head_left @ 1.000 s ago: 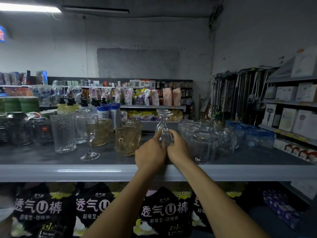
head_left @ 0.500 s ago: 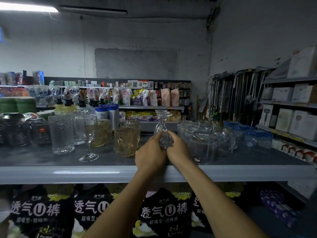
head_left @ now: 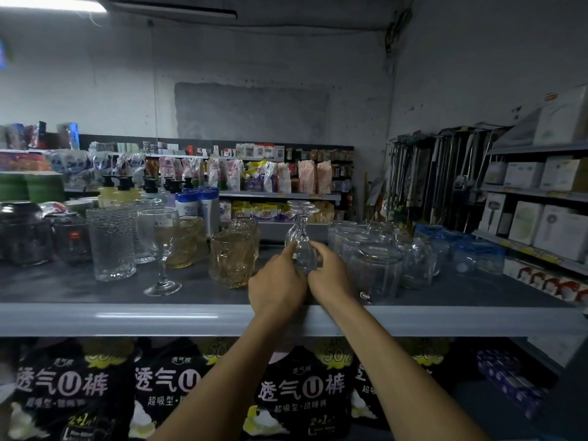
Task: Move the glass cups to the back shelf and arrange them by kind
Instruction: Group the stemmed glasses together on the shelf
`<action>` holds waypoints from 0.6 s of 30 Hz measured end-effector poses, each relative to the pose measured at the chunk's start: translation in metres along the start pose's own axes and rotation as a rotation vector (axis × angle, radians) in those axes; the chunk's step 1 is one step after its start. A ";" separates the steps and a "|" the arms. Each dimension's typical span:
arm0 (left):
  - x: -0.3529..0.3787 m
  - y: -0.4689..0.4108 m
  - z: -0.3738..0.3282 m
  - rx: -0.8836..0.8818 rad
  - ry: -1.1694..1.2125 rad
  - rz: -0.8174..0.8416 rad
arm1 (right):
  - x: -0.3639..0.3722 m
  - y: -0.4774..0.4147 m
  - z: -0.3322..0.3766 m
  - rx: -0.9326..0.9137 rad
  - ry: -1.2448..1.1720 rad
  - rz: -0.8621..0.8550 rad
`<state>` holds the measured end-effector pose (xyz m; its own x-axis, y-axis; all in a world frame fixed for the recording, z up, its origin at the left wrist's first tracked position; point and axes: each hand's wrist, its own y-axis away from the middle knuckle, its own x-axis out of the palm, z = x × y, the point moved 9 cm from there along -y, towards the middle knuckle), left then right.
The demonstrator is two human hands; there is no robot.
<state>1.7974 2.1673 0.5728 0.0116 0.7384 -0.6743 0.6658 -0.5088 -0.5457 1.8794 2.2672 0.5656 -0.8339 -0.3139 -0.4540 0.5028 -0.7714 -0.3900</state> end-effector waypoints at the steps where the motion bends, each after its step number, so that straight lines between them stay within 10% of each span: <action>1: -0.003 0.002 0.001 -0.006 0.032 -0.034 | -0.002 0.001 0.001 0.004 -0.014 -0.006; 18: -0.160 0.050 0.009 0.336 0.397 -0.419 | -0.016 0.054 0.084 -0.323 -0.378 -0.098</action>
<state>1.8215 2.0195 0.6492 0.1197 0.9777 -0.1724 0.4056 -0.2067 -0.8904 1.9005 2.1841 0.6193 -0.8749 -0.4729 -0.1042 0.4126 -0.6155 -0.6715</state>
